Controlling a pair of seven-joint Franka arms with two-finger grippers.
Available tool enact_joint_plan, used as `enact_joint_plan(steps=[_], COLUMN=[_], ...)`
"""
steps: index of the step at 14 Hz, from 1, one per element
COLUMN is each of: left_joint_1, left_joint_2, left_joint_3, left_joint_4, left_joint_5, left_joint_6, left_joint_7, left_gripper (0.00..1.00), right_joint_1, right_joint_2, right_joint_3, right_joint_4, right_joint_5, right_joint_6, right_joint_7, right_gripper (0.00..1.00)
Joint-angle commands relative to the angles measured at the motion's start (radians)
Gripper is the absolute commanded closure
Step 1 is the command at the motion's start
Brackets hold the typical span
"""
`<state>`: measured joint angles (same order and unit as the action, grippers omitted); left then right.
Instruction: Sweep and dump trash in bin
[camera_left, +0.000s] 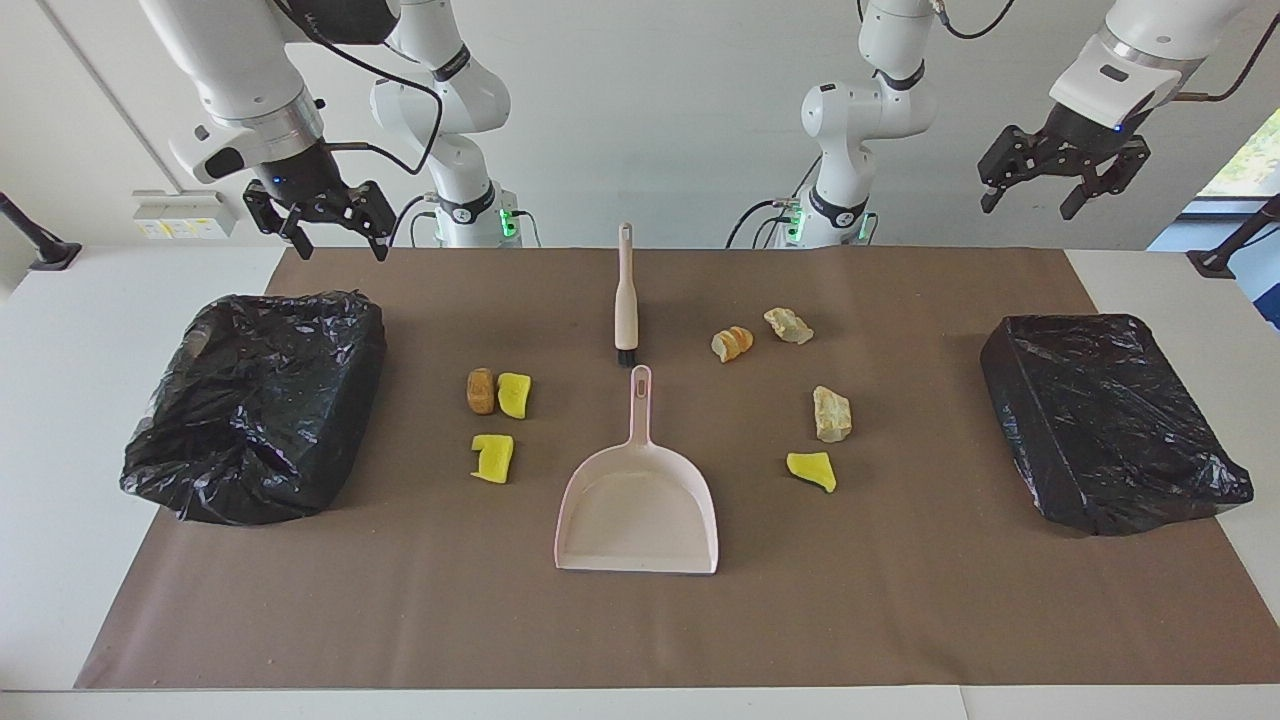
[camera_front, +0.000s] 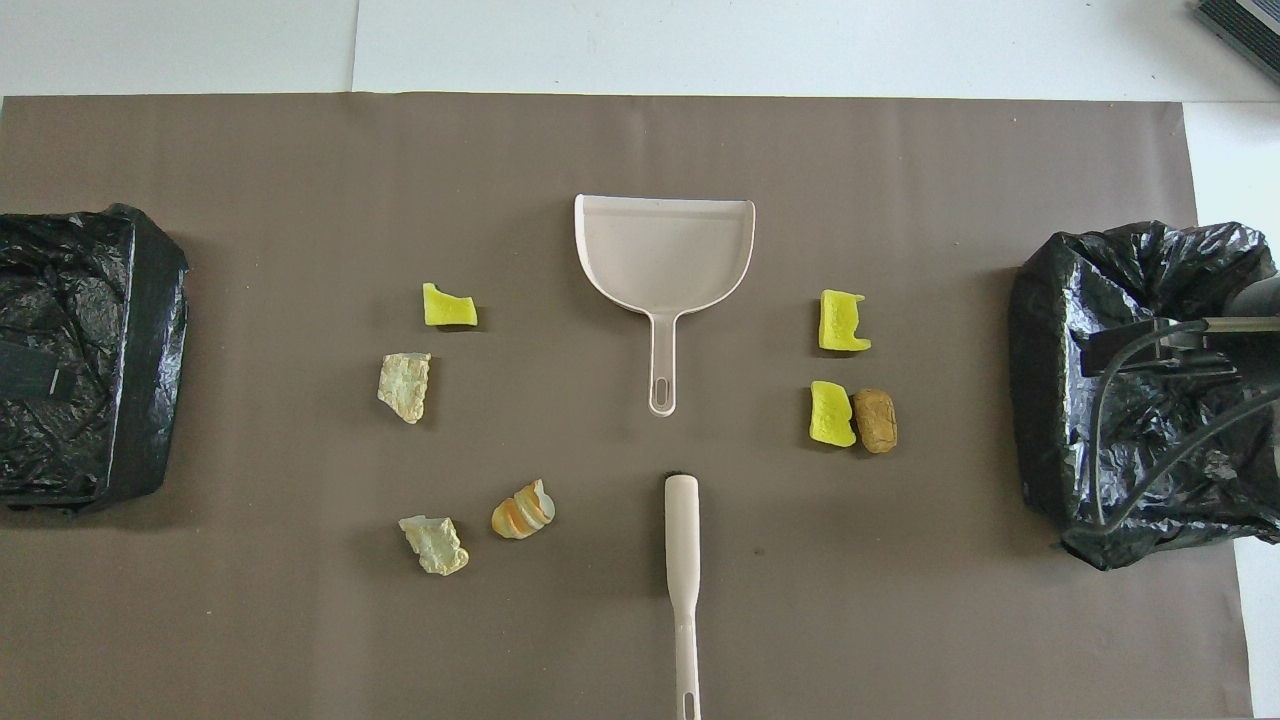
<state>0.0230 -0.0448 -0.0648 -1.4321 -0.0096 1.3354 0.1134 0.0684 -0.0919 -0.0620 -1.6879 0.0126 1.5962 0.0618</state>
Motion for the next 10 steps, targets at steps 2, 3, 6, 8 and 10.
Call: enact_joint_plan(steps=[2, 3, 6, 8, 10], left_joint_1=[0.009, 0.000, -0.001, -0.002, -0.002], left_joint_2=[-0.029, -0.029, -0.027, -0.029, -0.029], left_joint_3=[-0.010, -0.010, -0.013, -0.016, -0.016], left_joint_4=[-0.031, -0.028, -0.027, -0.031, -0.030], left_joint_5=[0.005, 0.005, 0.003, 0.002, 0.002], left_joint_6=[0.011, 0.011, 0.013, 0.013, 0.013], left_joint_7=[-0.001, 0.002, 0.002, 0.000, -0.001], left_gripper=[0.00, 0.00, 0.00, 0.00, 0.00], right_joint_1=[-0.004, -0.004, -0.002, -0.007, -0.010], right_joint_2=[-0.006, -0.005, 0.000, 0.000, 0.000], right_joint_3=[0.001, 0.001, 0.001, 0.001, 0.001], right_joint_4=[-0.016, -0.015, -0.007, -0.009, -0.007], right_joint_5=[0.013, 0.013, 0.020, 0.020, 0.020], right_joint_6=[0.030, 0.030, 0.028, 0.025, 0.025], right_joint_7=[-0.019, -0.020, -0.019, -0.019, -0.019], right_gripper=[0.00, 0.00, 0.00, 0.00, 0.00])
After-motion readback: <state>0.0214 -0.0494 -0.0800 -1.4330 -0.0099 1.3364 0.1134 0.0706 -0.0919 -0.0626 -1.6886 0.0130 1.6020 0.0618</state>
